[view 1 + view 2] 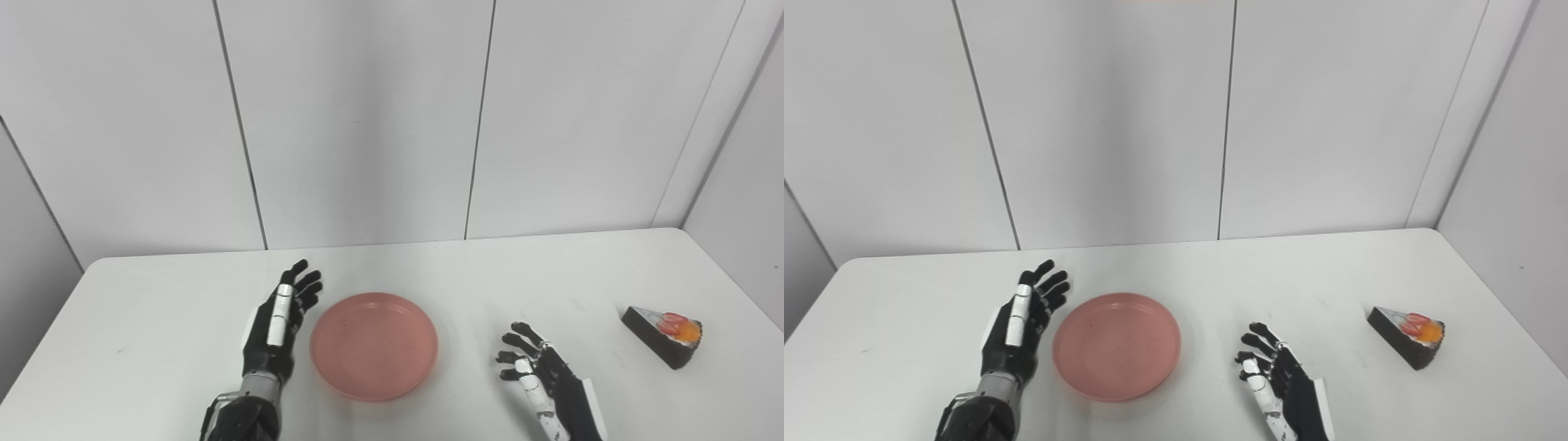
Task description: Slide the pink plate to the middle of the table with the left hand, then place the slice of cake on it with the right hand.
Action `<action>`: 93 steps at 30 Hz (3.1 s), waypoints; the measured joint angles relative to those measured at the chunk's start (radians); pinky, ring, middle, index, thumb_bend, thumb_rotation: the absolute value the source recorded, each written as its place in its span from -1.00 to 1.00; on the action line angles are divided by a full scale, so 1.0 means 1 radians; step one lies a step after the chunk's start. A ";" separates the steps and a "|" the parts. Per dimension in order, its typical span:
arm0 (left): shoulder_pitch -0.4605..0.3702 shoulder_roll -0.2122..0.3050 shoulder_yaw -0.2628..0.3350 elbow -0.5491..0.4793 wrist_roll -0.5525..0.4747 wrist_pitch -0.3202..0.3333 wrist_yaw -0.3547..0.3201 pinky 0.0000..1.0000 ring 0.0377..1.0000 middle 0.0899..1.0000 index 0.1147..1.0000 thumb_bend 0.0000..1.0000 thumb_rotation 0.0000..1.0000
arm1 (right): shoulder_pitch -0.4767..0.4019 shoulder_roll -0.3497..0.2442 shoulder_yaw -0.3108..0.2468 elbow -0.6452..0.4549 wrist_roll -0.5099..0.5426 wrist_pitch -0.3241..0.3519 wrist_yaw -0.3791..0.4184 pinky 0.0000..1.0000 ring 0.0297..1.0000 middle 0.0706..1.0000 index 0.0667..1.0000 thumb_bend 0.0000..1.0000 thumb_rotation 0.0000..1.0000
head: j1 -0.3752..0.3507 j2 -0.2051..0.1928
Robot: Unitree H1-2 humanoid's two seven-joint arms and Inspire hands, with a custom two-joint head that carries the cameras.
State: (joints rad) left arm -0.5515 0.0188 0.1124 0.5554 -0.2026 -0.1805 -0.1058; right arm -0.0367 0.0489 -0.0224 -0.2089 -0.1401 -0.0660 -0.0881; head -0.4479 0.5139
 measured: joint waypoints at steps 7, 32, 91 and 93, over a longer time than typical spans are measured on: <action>-0.021 0.001 0.018 0.047 -0.021 -0.040 -0.016 0.64 0.55 0.48 0.54 0.69 0.69 | -0.062 -0.159 -0.016 -0.174 -0.235 0.147 0.036 0.22 0.40 0.53 0.66 0.51 0.88 | -0.006 -0.005; -0.011 -0.011 0.002 0.029 -0.019 -0.067 -0.032 0.66 0.58 0.51 0.58 0.60 0.78 | -0.197 -0.642 -0.102 -0.097 -0.839 0.389 0.331 0.35 0.53 0.57 0.58 0.96 0.35 | 0.002 -0.017; 0.023 -0.031 -0.023 -0.039 -0.019 0.023 -0.033 0.62 0.51 0.51 0.58 0.47 0.78 | -0.289 -0.698 0.064 0.414 -0.533 0.335 0.122 -0.35 -0.22 -0.14 -0.10 0.06 -1.00 | 0.037 -0.003; 0.024 -0.032 -0.024 -0.040 -0.019 0.023 -0.033 0.62 0.51 0.52 0.58 0.47 0.77 | -0.289 -0.700 0.067 0.414 -0.532 0.335 0.122 -0.31 -0.17 -0.10 -0.11 0.06 -1.00 | 0.038 -0.003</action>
State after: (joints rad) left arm -0.5278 -0.0133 0.0880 0.5157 -0.2214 -0.1572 -0.1392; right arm -0.3254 -0.6514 0.0442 0.2056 -0.6723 0.2695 0.0339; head -0.4096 0.5108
